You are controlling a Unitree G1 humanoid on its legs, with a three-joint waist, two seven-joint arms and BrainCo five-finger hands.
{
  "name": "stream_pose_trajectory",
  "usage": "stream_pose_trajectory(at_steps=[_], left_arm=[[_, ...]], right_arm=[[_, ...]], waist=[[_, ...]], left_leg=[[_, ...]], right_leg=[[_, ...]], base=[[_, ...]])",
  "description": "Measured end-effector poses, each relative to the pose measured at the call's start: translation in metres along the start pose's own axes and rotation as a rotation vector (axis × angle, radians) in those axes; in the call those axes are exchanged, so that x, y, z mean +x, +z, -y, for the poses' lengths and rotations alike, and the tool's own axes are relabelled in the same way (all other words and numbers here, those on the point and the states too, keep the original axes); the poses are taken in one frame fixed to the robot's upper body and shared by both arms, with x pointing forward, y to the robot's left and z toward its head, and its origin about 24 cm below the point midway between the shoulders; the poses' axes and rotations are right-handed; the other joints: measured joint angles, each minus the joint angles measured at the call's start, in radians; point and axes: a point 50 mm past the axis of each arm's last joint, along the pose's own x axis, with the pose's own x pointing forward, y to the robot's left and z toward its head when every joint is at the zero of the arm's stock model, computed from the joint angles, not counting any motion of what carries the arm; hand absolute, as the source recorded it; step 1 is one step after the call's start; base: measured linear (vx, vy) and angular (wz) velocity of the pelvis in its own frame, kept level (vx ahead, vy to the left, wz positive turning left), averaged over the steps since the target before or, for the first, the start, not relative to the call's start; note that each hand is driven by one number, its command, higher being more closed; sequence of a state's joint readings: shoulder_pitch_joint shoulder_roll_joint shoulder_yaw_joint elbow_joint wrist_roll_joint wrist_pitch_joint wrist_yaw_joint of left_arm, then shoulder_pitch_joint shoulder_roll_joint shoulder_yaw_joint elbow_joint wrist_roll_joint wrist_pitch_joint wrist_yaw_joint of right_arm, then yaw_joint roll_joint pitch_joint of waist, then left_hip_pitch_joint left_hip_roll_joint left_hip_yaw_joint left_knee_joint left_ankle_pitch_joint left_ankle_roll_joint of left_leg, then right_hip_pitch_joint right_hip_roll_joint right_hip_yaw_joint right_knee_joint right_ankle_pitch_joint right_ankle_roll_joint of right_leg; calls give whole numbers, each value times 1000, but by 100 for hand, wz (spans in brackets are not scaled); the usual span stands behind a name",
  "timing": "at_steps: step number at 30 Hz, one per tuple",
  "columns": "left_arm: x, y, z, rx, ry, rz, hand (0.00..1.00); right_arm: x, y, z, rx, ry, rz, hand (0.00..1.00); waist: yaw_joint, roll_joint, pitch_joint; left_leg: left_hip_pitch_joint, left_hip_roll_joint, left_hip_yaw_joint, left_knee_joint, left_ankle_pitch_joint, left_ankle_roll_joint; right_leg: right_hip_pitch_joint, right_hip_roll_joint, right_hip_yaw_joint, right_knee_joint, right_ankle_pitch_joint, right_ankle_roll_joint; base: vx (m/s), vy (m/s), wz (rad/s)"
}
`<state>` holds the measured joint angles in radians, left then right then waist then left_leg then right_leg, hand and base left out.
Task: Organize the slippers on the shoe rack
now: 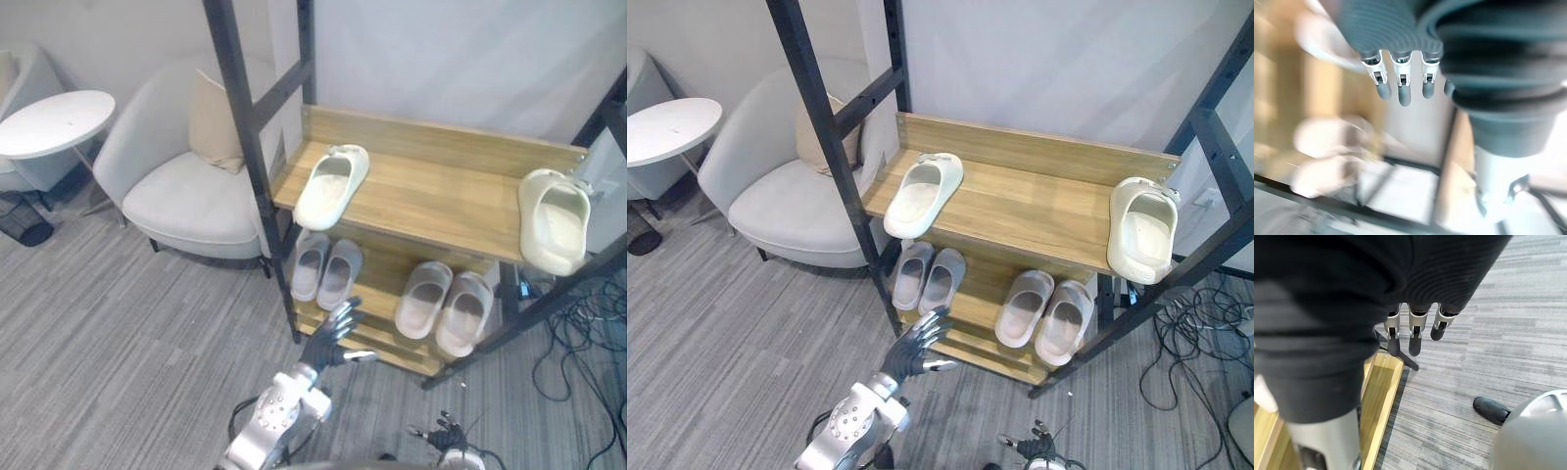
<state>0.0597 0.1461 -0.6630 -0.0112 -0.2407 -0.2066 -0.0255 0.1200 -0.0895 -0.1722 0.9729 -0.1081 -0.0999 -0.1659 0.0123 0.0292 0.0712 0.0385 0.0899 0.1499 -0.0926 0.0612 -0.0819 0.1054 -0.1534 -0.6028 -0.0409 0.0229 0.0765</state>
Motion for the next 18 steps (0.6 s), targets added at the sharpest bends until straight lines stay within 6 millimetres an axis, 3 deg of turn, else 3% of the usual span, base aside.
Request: stream_pose_trajectory(at_steps=[10, 15, 18], left_arm=[[32, 67, 34, -69, -163, 298, 0], [46, 93, 33, -36, -149, 401, 0], [54, 111, 14, 0, -61, 476, 0]], right_arm=[[-2, 0, -13, -67, 53, 11, 0], [-3, -1, -14, -83, 59, 12, 0], [-3, -1, -14, -83, 59, 12, 0]], waist=[[14, -12, -36], [14, -12, -37], [12, -12, -38]], left_leg=[[10, -5, -22, -7, 2, 1], [18, 1, -21, -3, 1, 1], [26, 6, -16, -2, 1, 0]], right_leg=[[22, -4, 3, 6, -4, 10], [19, -7, 12, 35, -24, 12], [18, -5, 21, 43, -30, 10]], base=[[23, 2, 5], [-2, 2, -1], [-27, -7, -7]])
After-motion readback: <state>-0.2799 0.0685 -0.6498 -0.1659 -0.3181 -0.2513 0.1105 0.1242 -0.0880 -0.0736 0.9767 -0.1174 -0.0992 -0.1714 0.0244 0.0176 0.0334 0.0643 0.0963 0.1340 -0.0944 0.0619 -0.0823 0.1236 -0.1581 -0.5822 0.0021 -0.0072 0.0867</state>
